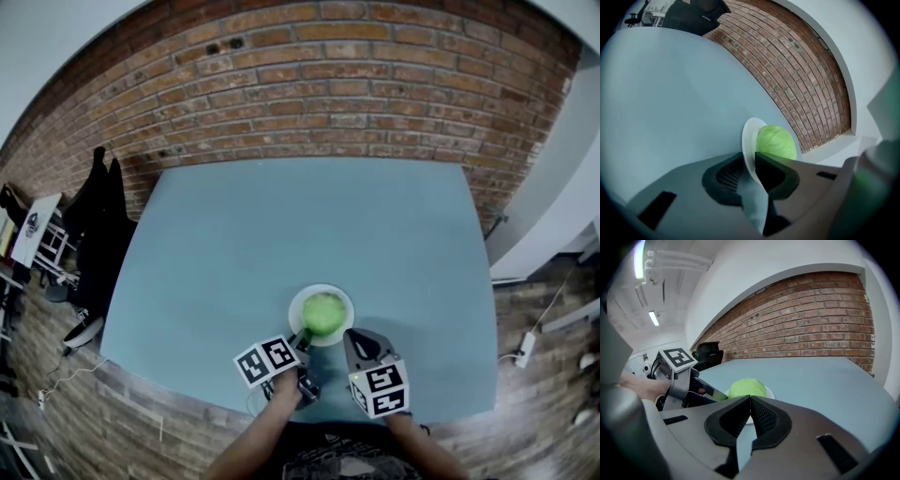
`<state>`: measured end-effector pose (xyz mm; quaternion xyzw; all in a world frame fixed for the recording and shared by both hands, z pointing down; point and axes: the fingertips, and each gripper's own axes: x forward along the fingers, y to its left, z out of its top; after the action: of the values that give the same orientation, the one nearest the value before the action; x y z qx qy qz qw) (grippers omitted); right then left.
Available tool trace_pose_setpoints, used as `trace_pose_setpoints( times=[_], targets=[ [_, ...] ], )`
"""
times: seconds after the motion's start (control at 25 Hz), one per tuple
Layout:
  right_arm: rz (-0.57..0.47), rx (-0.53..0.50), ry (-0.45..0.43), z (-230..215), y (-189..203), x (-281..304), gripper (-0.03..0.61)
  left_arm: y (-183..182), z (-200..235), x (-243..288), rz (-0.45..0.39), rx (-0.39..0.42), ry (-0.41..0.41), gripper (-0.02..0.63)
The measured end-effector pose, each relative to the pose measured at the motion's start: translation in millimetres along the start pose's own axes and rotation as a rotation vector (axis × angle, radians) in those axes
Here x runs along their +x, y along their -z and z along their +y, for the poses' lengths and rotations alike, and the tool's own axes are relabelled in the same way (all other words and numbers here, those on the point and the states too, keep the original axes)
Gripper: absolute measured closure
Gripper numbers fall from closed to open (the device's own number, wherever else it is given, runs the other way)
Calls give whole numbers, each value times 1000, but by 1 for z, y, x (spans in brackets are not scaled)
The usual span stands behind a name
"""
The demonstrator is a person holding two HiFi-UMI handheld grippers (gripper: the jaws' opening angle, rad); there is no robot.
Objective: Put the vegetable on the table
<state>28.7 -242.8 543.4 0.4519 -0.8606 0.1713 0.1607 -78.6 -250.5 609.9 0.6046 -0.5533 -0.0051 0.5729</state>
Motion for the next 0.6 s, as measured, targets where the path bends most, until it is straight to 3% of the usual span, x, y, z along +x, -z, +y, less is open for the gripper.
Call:
trace_pose_setpoints(
  times=[0.28, 0.6],
  targets=[
    [-8, 4, -14, 6, -2, 1, 571, -2, 2, -1, 33, 167, -75, 535],
    [-4, 11, 0, 2, -4, 0, 571, -2, 0, -1, 70, 281, -140, 526]
  ],
)
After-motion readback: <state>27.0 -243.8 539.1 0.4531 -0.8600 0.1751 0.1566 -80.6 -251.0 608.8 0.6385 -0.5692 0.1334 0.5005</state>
